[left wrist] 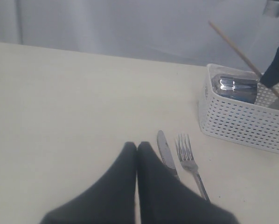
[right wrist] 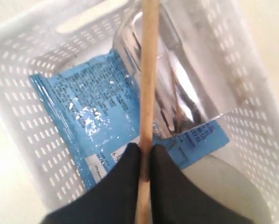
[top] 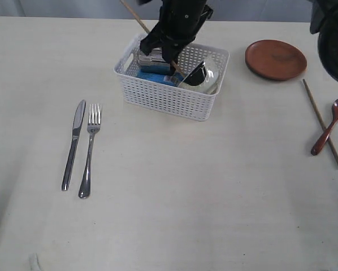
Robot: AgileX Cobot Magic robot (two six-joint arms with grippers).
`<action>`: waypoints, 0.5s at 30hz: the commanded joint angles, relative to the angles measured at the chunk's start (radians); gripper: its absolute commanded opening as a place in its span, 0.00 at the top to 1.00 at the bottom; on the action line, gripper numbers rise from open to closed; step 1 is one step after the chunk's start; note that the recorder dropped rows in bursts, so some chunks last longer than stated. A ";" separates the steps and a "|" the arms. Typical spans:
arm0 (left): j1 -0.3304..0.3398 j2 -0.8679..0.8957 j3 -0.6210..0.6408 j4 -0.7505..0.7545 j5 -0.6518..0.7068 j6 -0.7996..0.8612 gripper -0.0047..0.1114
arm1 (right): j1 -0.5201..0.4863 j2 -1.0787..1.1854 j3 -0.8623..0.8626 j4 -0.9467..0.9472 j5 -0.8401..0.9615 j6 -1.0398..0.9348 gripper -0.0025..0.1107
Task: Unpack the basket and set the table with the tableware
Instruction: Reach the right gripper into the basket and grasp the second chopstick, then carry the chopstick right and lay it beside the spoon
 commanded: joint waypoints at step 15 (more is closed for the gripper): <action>0.001 -0.004 0.003 -0.005 -0.011 0.001 0.96 | -0.392 -0.278 0.126 -0.043 0.069 0.200 0.98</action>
